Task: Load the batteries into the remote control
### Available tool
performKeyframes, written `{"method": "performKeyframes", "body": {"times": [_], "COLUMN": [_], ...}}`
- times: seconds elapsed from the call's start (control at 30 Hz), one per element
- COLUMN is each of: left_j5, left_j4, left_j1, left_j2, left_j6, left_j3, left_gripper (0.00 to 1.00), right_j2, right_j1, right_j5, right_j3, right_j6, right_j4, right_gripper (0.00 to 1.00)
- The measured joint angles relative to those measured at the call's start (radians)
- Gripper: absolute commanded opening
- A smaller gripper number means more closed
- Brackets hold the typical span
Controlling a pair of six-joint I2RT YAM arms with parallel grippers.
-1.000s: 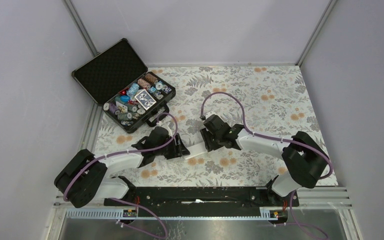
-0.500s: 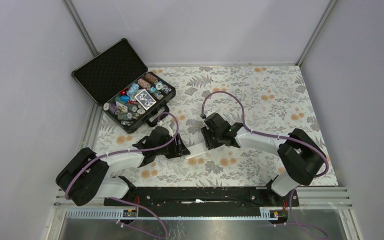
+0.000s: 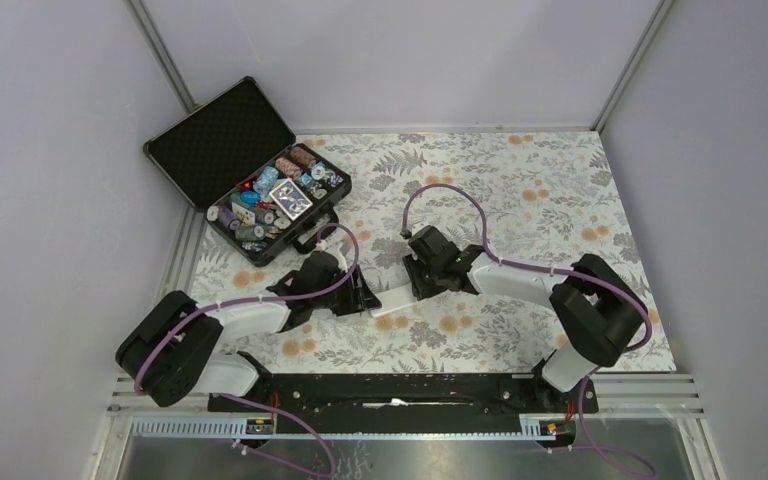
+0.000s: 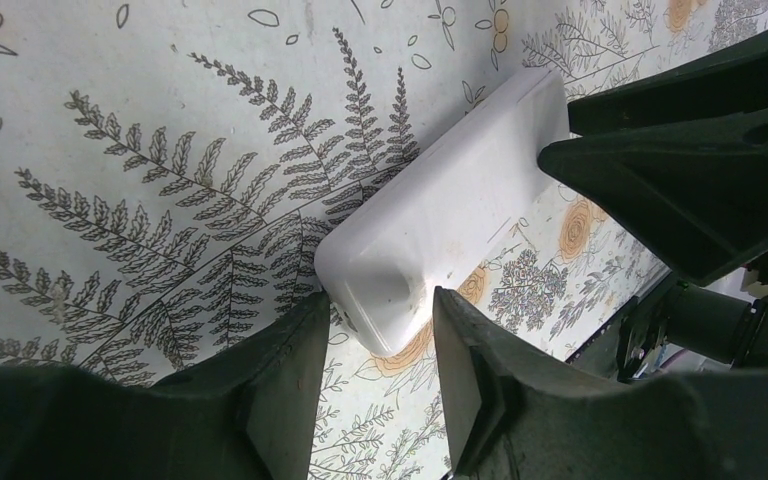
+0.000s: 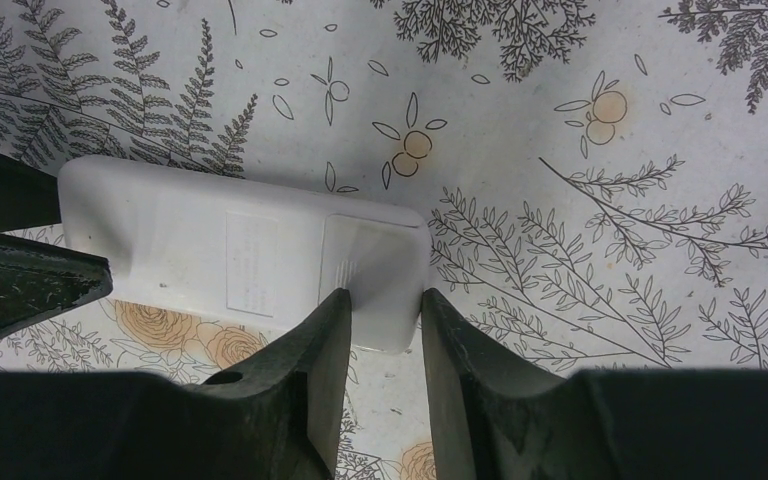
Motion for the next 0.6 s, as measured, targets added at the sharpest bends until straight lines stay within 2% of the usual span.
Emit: {"method": "performKeyframes", "body": {"times": [0.3, 0.6], "left_j5": [0.013, 0.031], "left_j4": [-0.010, -0.027], "left_j1": [0.007, 0.021], "left_j2": [0.019, 0.047], "left_j6": [0.013, 0.023], "left_j3": [0.017, 0.033], "left_gripper": [0.45, 0.32], "right_j2": [0.008, 0.006], "right_j1": [-0.014, -0.029], "right_j5": [-0.033, -0.067], "right_j3": [0.000, -0.023], "right_j6": [0.001, 0.020], "right_j4": [0.005, 0.037], "right_gripper": [0.35, 0.33]}}
